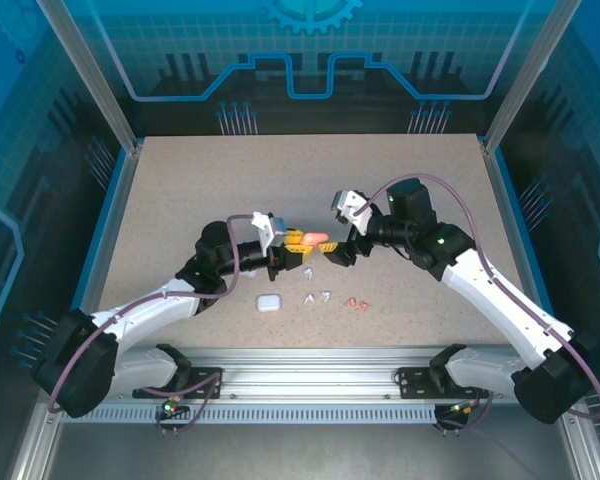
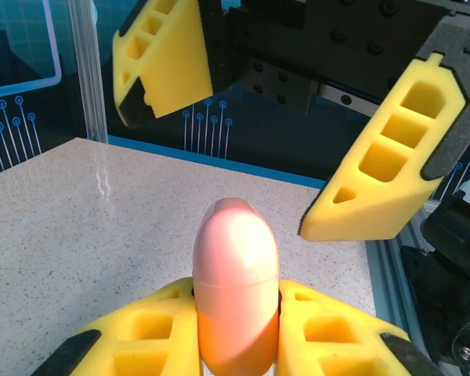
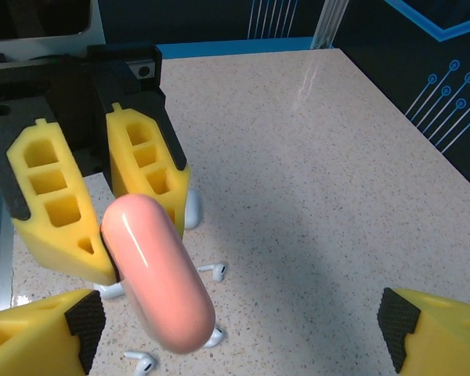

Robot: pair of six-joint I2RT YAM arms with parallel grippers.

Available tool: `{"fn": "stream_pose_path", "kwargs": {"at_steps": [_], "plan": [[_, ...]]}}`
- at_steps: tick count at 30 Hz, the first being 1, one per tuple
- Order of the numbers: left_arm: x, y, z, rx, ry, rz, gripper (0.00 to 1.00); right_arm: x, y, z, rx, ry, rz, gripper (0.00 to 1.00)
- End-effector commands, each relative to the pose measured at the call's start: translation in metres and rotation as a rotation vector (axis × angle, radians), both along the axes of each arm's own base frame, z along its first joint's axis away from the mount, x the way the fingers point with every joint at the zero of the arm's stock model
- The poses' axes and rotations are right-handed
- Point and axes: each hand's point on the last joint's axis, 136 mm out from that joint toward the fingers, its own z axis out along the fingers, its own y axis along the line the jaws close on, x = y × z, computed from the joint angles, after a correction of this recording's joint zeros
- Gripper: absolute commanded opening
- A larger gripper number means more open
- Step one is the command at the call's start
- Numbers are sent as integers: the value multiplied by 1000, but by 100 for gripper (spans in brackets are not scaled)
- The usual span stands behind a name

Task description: Insert the wireless bluetooth earbuds into the charging case

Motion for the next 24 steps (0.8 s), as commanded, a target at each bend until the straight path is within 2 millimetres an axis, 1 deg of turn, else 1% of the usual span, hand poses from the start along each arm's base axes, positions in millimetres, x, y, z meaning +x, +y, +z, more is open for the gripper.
{"fn": "stream_pose_path", "kwargs": {"at_steps": [1, 5, 11, 20, 24], "plan": [[-2, -2, 20, -19, -84, -3, 0, -2, 9, 12, 5, -24, 36, 92], [-1, -2, 21, -15, -76, -2, 0, 1, 10, 10, -14, -27, 30, 90], [-2, -3, 20, -8, -63, -8, 0, 7, 5, 7, -41, -48, -2, 89], [-6, -5, 25, -16, -72, -27, 0, 32, -8, 13, -66, -55, -135, 85], [-8, -5, 26, -15, -72, -31, 0, 42, -13, 15, -68, -60, -179, 85]]}}
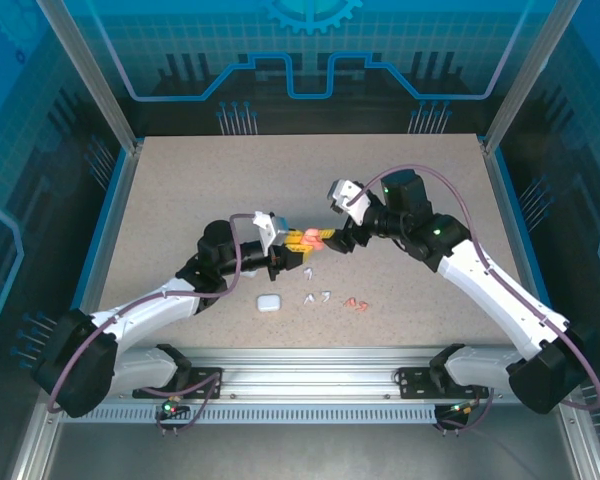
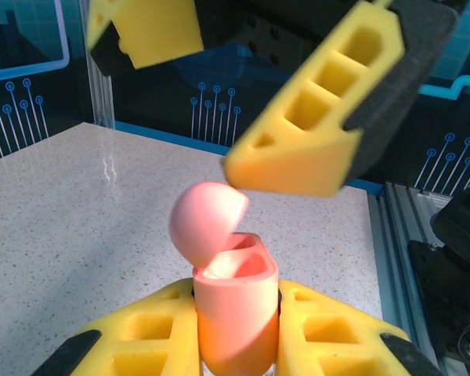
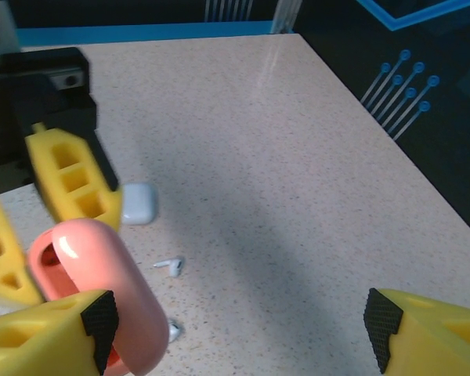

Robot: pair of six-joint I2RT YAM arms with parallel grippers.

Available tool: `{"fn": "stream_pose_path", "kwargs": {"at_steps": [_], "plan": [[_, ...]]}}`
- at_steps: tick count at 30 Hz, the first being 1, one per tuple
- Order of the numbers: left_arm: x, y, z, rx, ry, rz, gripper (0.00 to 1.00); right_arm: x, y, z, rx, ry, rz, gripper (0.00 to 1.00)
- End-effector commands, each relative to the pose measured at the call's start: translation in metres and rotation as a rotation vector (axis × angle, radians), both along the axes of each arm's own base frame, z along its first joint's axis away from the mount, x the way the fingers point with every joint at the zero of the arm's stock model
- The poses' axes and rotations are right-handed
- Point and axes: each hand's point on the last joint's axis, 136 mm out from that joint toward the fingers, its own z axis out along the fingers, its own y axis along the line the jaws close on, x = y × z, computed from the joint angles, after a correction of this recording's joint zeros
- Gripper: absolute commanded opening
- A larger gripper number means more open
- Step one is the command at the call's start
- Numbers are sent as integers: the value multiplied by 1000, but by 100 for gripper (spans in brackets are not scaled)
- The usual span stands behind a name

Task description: Insert the wireless bluetooth earbuds into the charging case

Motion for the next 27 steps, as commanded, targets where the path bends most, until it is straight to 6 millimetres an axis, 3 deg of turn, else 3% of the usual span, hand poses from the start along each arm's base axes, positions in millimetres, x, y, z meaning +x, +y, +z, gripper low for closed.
{"fn": "stream_pose_path", "kwargs": {"at_steps": [1, 10, 14, 16, 19, 22, 27], "plan": [[-11, -5, 32, -39, -105, -52, 0, 16, -8, 7, -1, -14, -82, 85], [-10, -3, 28, -26, -106, -35, 0, 19, -17, 13, 26, 11, -109, 85], [-7, 0, 20, -14, -92, -1, 0, 11, -37, 24, 76, 63, -189, 87], [-7, 3, 16, -23, -83, 20, 0, 8, -52, 19, 76, 131, -287, 88], [-11, 8, 14, -43, -96, 36, 0, -1, -79, -4, 71, 276, -468, 87], [-15, 13, 12, -46, -97, 45, 0, -20, -95, -42, 84, 459, -612, 85], [-24, 20, 14, -53, -105, 55, 0, -66, -112, -135, 44, 766, -779, 74]]}}
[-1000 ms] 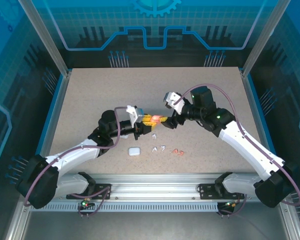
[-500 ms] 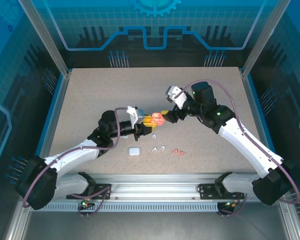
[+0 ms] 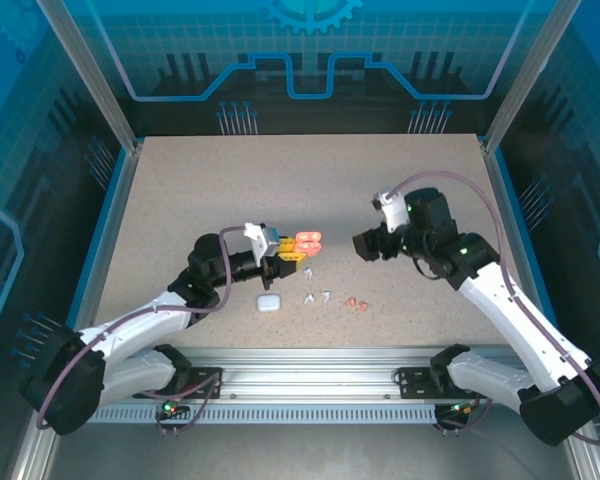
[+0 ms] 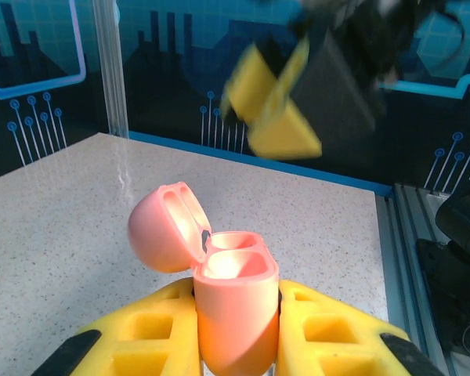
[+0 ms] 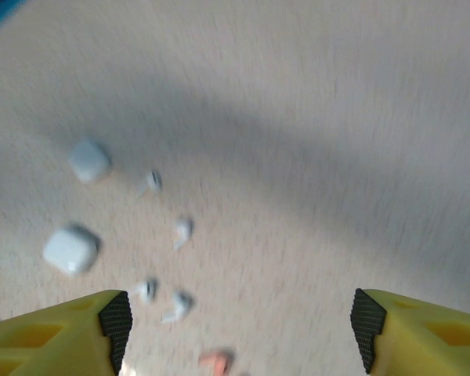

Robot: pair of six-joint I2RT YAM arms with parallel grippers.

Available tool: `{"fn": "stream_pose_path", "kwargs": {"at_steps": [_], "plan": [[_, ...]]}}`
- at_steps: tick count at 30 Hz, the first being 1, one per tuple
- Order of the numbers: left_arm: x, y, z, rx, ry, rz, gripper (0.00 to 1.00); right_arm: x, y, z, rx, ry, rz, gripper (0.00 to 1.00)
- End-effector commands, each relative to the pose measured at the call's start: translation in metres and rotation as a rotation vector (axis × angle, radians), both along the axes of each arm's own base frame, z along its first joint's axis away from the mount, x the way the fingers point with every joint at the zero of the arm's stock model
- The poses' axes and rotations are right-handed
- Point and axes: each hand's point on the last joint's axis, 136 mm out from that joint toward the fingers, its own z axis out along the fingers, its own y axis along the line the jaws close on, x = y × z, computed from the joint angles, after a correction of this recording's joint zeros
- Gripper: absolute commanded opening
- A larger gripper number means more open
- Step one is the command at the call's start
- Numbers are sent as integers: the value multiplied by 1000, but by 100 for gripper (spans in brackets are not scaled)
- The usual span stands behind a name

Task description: Insert the wireless bluetooth earbuds into the charging case

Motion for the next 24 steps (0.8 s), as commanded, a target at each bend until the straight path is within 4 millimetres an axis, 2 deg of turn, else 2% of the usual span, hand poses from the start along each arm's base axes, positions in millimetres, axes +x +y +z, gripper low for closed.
{"fn": "stream_pose_path", "kwargs": {"at_steps": [1, 4, 12, 18, 24], "plan": [[-8, 6, 15, -37, -56, 14, 0, -43, -25, -82, -17, 323, -197, 73], [-11, 11, 18, -42, -77, 26, 0, -56, -26, -113, -1, 392, -238, 70], [-16, 15, 23, -41, -95, 36, 0, -62, -18, -159, -55, 489, -234, 60], [-16, 15, 23, -44, -85, 38, 0, -61, -7, -178, -107, 525, -224, 55], [-15, 16, 22, -40, -81, 41, 0, -58, -2, -187, -145, 537, -228, 52]]}}
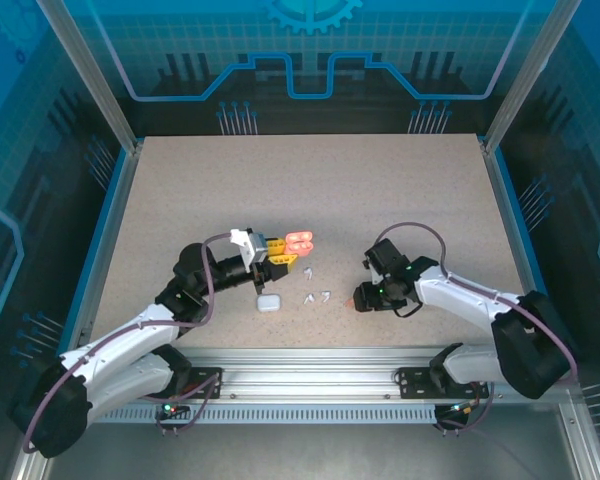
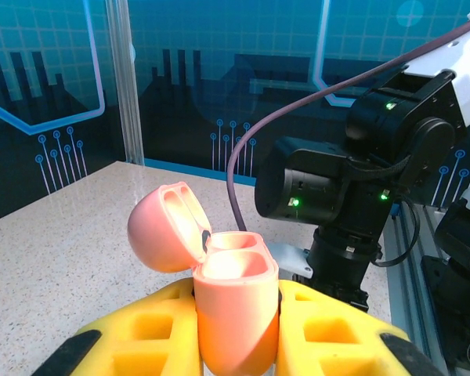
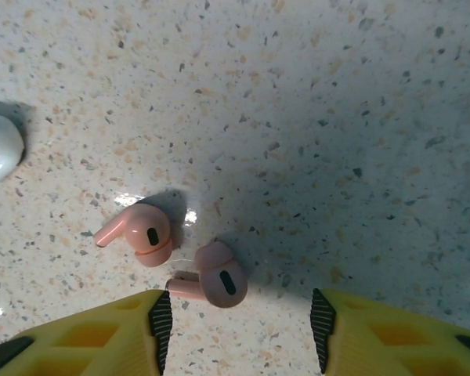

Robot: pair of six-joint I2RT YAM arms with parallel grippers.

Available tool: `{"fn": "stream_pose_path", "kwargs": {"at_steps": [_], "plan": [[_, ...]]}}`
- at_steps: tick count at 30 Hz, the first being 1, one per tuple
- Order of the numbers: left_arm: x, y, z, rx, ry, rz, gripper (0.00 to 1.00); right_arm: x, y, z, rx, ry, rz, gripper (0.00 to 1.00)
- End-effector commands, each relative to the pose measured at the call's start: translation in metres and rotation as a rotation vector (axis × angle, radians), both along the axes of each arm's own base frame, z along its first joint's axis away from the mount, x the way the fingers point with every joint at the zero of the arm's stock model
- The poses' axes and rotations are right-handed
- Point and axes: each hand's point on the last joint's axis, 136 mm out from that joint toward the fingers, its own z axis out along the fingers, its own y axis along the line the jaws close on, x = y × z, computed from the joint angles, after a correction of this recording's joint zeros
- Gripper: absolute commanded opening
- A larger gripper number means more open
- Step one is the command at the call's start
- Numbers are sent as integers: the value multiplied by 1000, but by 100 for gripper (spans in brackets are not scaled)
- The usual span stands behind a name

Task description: Insert the wireless bluetooth earbuds into the charging case

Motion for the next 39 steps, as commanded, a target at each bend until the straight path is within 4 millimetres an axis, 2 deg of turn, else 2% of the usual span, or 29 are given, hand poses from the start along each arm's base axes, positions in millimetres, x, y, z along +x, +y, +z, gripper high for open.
{"fn": "stream_pose_path", "kwargs": {"at_steps": [1, 25, 33, 39], "plan": [[-2, 1, 4, -5, -22, 10, 0, 8, 6, 1, -6, -25, -9, 52], [0, 2, 2, 6, -23, 19, 0, -1, 21, -14, -37, 46, 31, 26], [1, 2, 0, 10, -10, 22, 0, 9, 18, 5, -42, -40, 44, 24], [1, -3, -3, -18, 54, -8, 0, 19, 15, 34, -50, -174, 142, 23]]}}
